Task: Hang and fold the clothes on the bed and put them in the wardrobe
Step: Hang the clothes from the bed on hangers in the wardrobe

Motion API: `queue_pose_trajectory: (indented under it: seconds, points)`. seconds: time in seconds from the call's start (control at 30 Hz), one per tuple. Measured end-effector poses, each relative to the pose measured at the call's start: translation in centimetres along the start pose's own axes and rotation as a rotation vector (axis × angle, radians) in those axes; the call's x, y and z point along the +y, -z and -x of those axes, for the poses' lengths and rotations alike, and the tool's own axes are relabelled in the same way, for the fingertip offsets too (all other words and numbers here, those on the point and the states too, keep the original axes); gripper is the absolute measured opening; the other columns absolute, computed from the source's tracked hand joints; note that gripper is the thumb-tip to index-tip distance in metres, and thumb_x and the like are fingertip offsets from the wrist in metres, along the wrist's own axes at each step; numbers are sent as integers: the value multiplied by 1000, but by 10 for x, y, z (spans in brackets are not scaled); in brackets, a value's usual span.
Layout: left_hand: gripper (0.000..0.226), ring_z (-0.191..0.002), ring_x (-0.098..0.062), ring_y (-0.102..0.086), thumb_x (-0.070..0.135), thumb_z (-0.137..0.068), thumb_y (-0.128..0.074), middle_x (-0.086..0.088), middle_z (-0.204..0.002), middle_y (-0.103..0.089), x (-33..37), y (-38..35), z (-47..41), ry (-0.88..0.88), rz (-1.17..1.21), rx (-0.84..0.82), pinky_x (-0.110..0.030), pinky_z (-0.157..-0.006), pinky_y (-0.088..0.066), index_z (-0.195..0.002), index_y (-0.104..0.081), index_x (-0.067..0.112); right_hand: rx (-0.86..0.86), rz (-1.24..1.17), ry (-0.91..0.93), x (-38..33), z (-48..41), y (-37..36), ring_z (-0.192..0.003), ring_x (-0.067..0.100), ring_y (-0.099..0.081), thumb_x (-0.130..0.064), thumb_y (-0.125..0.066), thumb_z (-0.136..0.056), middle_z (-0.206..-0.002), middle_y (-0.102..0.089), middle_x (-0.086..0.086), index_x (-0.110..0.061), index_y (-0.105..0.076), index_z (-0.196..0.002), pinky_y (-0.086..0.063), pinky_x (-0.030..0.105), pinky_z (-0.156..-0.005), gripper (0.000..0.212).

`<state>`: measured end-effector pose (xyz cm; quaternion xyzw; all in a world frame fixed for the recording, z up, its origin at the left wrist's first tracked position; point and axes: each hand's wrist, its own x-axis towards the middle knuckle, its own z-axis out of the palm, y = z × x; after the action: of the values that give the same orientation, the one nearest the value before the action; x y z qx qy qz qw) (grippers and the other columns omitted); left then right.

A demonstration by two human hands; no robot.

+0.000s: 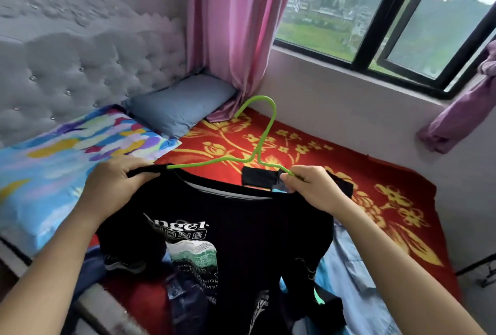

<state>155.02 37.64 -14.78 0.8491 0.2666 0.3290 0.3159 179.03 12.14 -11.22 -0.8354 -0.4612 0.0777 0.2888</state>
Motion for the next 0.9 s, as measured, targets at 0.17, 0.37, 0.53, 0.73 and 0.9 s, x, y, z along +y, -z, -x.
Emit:
queue_pose_trajectory:
  seconds: [0.17, 0.37, 0.53, 0.73, 0.9]
  points:
    - [19, -83, -20, -61, 3, -73, -75, -3, -83, -67, -38, 36, 62, 175, -116, 79, -10, -73, -37, -91, -76, 11, -121, -82, 94, -30, -15, -52, -50, 13, -40, -27, -56, -93, -55, -47, -1, -6, -53, -64, -30, 29, -53, 36]
    - [20, -79, 10, -58, -6, -73, -72, -5, -76, -64, -69, 101, 162, 332, -201, 305, -1, -68, -33, -92, -73, 0, -289, -99, 323, -120, -26, -118, -65, 33, -54, -26, -55, -94, -71, -61, 20, 3, -61, -77, -39, 37, -59, 35]
    - [19, -75, 3, -57, 4, -72, -76, -10, -87, -69, -83, 171, 226, 414, -275, 567, 4, -69, -30, -91, -75, 5, -345, -74, 503, -217, -16, -144, -56, 12, -41, -23, -56, -94, -58, -48, -3, -5, -55, -69, -30, 34, -59, 32]
    - [20, -72, 23, -52, 4, -72, -76, 38, -74, -61, -96, 297, 298, 348, -256, 742, 2, -68, -36, -86, -75, 18, -288, -169, 652, -350, 15, -187, -59, 13, -42, -23, -57, -93, -56, -46, -8, -1, -59, -70, -35, 34, -62, 32]
    - [16, -74, 23, -50, 8, -70, -77, 27, -79, -66, -105, 407, 379, 319, -414, 863, 2, -70, -34, -85, -75, 15, -314, -221, 775, -461, 62, -243, -62, 19, -39, -23, -57, -92, -61, -45, 12, 6, -60, -74, -30, 35, -60, 35]
